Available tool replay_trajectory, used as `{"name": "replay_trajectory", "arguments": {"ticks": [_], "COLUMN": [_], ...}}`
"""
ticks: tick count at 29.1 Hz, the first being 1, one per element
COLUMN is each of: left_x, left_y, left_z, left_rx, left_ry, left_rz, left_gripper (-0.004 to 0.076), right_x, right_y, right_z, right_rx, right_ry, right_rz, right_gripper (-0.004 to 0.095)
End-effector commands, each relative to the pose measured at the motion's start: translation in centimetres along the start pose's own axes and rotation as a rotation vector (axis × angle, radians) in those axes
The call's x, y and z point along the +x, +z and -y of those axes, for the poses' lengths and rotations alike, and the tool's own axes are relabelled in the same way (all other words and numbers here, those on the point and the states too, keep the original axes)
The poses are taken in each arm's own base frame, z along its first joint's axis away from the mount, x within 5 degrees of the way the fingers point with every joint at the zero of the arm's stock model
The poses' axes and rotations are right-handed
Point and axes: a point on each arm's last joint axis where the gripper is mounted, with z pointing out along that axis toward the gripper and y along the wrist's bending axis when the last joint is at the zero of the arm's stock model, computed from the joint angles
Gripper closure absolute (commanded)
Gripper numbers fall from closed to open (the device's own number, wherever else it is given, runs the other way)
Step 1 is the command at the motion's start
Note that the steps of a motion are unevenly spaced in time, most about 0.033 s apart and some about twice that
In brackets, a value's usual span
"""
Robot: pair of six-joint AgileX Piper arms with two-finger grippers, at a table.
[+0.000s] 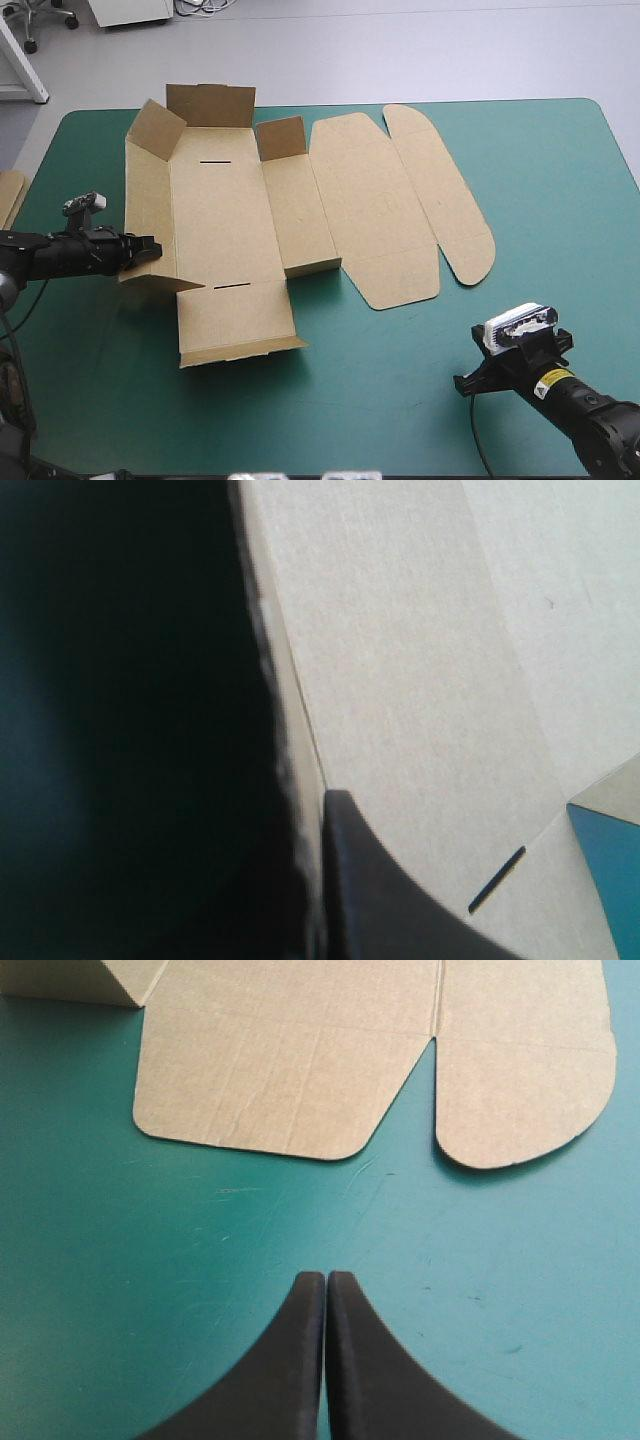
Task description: Fold the box
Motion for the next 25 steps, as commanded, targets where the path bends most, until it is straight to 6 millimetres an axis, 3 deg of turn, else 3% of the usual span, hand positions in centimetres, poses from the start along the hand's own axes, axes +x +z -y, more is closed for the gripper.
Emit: {"name": "replay_trajectory", "arguments": {"ticks": [1, 10, 18, 25], "left_x": [-0.9, -2.7, -3.9, -3.3], "left_y": [-2.1, -1.9, -2.1, -1.5], "left_z": [3.6, 10.6, 17.7, 21.3], "left_rx": [-0.050, -0.181, -0.278, -0.452], "left_ry": [0.110, 0.364, 0.643, 0.953], "left_rz": [0.065, -0.088, 0.036, 0.080], "left_gripper": [0.0734, 0.0734, 0.0734, 0.0734], "right_x": [-1.5, -3.0, -5.7, -8.4], "right_y": [-0.3, -1.1, -2.8, -5.4], "right_z": [0.0, 0.0, 0.3, 1.3], "right_rx": [0.006, 0.013, 0.050, 0.173], "right_ry": [-0.009, -0.120, -0.088, -0.102], "right_rz": [0.084, 0.027, 0.002, -0.042], "right_gripper": [0.0909, 0.0909, 0.0908, 0.0909]}}
